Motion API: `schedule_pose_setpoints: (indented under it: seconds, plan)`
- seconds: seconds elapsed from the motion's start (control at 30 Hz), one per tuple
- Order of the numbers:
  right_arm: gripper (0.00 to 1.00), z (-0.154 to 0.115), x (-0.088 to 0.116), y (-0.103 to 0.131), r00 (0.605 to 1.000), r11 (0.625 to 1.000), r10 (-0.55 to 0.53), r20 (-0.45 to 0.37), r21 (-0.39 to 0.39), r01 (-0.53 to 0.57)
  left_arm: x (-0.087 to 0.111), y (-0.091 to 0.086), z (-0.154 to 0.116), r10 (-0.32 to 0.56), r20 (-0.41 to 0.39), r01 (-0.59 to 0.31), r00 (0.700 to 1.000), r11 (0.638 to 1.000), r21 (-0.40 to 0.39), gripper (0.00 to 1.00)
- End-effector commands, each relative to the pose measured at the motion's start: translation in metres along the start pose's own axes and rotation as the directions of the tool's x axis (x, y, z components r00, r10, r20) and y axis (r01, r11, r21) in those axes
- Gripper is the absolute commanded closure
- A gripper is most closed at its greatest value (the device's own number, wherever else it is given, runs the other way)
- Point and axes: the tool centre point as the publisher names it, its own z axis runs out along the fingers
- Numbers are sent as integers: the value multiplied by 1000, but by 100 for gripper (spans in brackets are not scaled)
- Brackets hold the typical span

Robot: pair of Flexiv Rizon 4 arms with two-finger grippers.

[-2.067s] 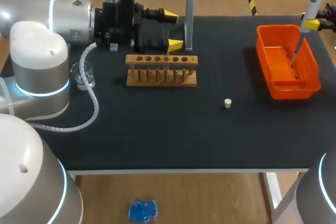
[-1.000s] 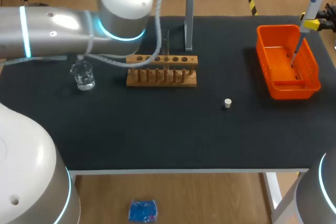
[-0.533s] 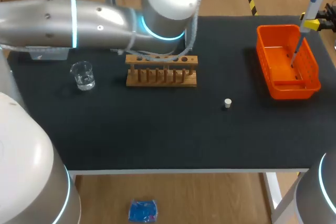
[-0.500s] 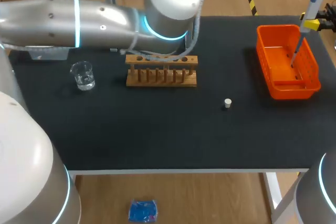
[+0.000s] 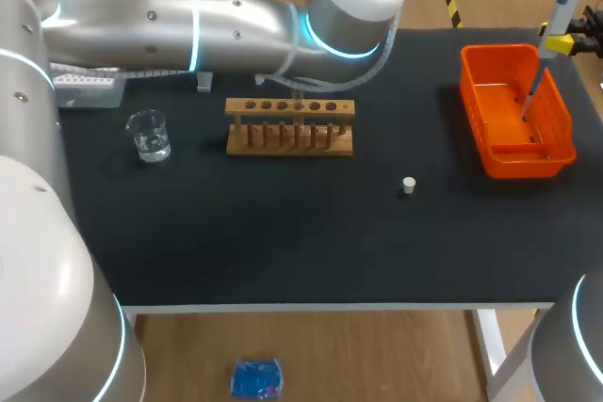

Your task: Invert the test tube, pick up the pipette, mount the tip to pipette, aspirate from beaker and dispense into the tube, eject the tip, return the pipette, and cap with the stopper.

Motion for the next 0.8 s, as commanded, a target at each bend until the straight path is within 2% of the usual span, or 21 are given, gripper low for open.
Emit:
schedule_pose_setpoints:
  seconds: [0.03, 0.07, 0.1, 0.13, 0.8]
  plan:
    - [100, -2, -2, 0, 1000, 1000, 0, -6, 0, 0, -1, 2, 4, 2, 0, -2, 1000, 1000, 11, 0]
    - [100, -2, -2, 0, 1000, 1000, 0, -6, 0, 0, -1, 2, 4, 2, 0, -2, 1000, 1000, 11, 45]
    - [100, -2, -2, 0, 1000, 1000, 0, -6, 0, 0, -1, 2, 4, 2, 0, -2, 1000, 1000, 11, 78]
    - [100, -2, -2, 0, 1000, 1000, 0, -6, 0, 0, -1, 2, 4, 2, 0, -2, 1000, 1000, 11, 100]
    - [100, -2, -2, 0, 1000, 1000, 0, -6, 0, 0, -1, 2, 4, 2, 0, -2, 1000, 1000, 11, 100]
